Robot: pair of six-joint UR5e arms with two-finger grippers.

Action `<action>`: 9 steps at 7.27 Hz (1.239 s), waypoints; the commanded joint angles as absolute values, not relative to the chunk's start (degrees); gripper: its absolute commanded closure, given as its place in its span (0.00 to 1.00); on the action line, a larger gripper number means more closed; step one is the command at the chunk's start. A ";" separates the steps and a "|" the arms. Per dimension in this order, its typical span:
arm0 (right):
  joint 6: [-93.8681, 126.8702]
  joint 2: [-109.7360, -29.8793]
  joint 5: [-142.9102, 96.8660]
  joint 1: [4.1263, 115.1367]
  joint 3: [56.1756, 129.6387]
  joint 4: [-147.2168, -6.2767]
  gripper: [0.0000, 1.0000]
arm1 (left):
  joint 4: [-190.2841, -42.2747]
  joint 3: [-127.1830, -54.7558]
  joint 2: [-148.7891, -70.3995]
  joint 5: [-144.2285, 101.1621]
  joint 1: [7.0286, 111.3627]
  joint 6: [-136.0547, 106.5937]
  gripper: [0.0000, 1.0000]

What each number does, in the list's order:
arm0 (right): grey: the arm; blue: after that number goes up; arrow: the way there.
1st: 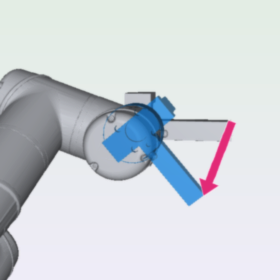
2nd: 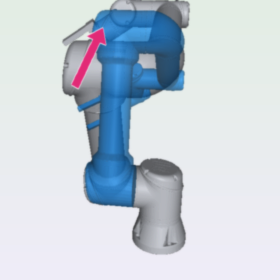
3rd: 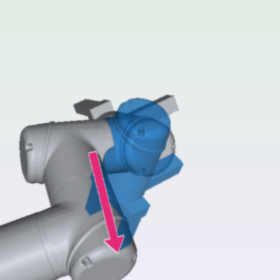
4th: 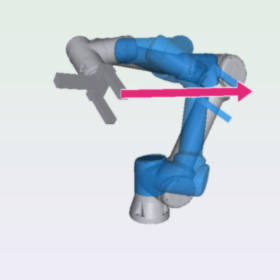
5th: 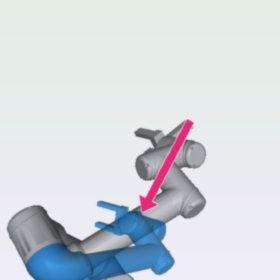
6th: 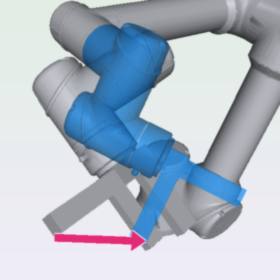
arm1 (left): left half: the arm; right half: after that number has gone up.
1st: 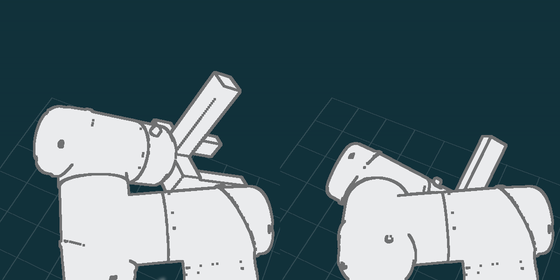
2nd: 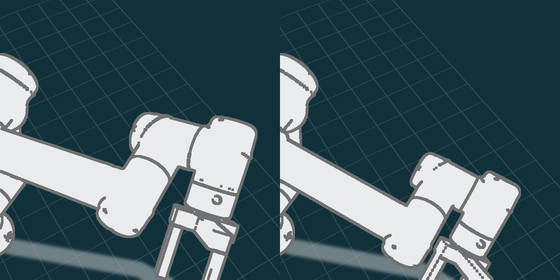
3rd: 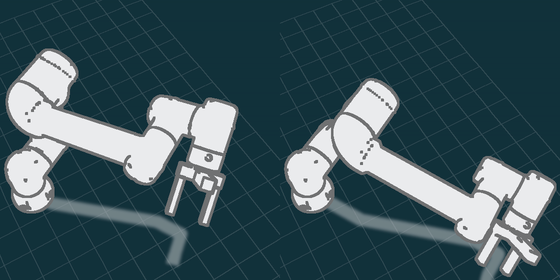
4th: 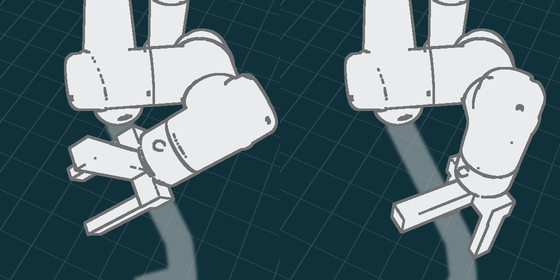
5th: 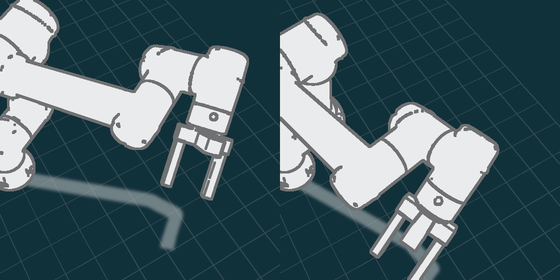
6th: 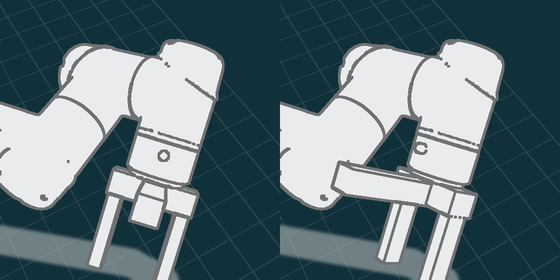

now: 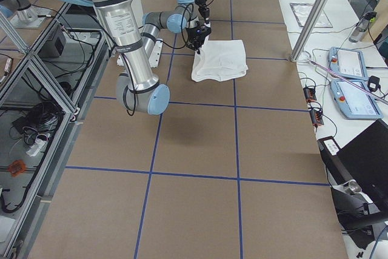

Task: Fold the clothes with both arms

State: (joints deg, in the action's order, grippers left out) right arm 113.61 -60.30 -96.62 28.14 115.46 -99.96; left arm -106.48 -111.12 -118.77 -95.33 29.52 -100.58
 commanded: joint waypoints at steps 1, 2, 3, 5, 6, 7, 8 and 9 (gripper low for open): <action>108.31 -55.58 -102.54 35.22 104.37 -93.35 1.00 | -113.16 -100.87 -122.32 -96.50 33.91 -98.70 1.00; 105.76 -52.24 -102.83 36.38 98.58 -92.99 1.00 | -115.81 -95.85 -124.61 -96.50 35.14 -98.53 1.00; 105.04 -49.51 -103.44 37.60 91.65 -88.20 1.00 | -117.67 -92.49 -125.93 -96.59 36.72 -96.44 1.00; 101.81 -45.02 -106.17 40.42 78.64 -78.52 1.00 | -127.03 -79.45 -129.26 -96.42 39.45 -95.19 0.63; 98.30 -43.70 -106.61 42.26 73.79 -75.09 0.04 | -131.79 -72.14 -131.29 -96.33 41.81 -92.66 0.01; 93.13 -42.46 -111.31 46.63 71.30 -74.45 0.00 | -132.62 -71.03 -131.31 -96.33 44.36 -89.16 0.00; 86.81 -42.45 -113.62 50.50 71.02 -74.62 0.00 | -132.71 -70.93 -131.31 -96.33 45.08 -88.51 0.00; 81.96 -43.58 -118.17 53.93 70.58 -74.71 0.00 | -133.06 -71.10 -131.31 -96.42 45.09 -88.42 0.00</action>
State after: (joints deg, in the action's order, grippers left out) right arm 88.31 -42.98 -113.49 49.57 71.56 -74.86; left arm -132.43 -71.51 -131.20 -96.35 44.47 -89.17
